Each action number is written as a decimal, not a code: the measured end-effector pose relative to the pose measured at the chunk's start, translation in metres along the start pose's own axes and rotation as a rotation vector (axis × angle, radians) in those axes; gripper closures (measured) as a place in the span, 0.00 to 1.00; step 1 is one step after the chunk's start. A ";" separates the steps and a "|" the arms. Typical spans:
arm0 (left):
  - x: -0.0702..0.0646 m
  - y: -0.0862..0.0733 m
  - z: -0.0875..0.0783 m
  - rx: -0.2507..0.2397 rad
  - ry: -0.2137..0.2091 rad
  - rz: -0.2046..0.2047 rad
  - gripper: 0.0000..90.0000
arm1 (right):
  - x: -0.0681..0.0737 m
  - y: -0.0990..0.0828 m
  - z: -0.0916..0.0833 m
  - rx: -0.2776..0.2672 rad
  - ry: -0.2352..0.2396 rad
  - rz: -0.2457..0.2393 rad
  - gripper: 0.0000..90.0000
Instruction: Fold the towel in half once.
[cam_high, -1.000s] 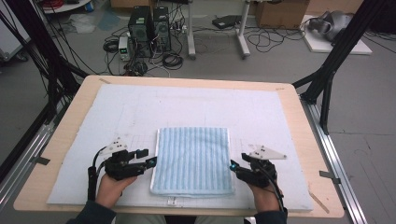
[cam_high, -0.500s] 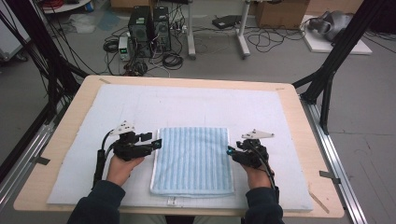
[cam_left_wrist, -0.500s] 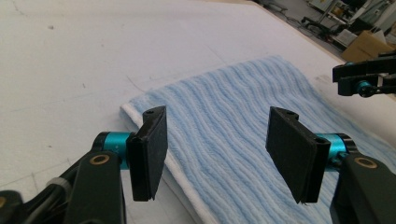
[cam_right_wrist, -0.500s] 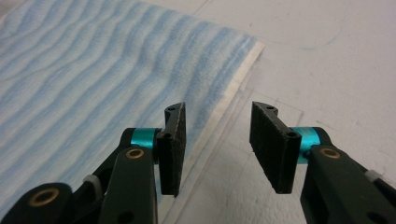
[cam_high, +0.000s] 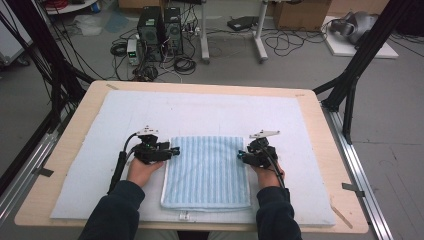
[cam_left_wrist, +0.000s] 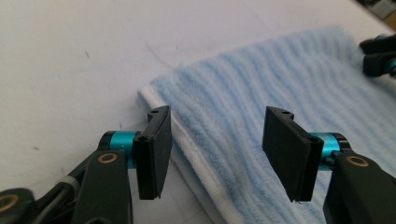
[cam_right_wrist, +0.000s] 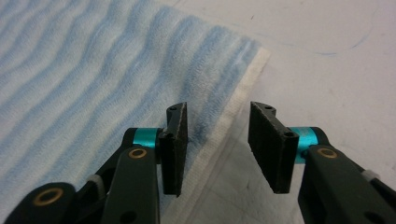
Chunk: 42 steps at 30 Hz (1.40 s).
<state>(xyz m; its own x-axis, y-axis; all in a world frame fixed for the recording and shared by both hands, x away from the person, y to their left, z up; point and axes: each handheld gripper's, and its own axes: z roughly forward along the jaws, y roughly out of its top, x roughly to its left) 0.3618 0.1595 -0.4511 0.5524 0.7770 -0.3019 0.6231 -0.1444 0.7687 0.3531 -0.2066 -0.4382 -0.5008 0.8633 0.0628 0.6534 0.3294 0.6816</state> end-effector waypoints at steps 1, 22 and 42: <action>-0.001 0.000 0.000 0.003 0.009 0.001 0.50 | 0.001 0.000 0.001 0.001 0.004 0.002 0.67; -0.007 -0.003 0.003 0.008 0.007 -0.003 0.94 | 0.003 0.000 0.001 -0.011 0.029 -0.025 0.95; 0.006 0.014 0.019 -0.034 0.074 -0.016 0.83 | -0.006 0.016 0.017 -0.041 -0.030 0.003 0.86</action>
<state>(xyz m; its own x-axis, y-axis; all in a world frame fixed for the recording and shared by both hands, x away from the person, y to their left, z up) 0.3845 0.1507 -0.4534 0.4995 0.8222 -0.2729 0.6118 -0.1118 0.7831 0.3757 -0.1999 -0.4398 -0.4815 0.8754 0.0438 0.6305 0.3112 0.7111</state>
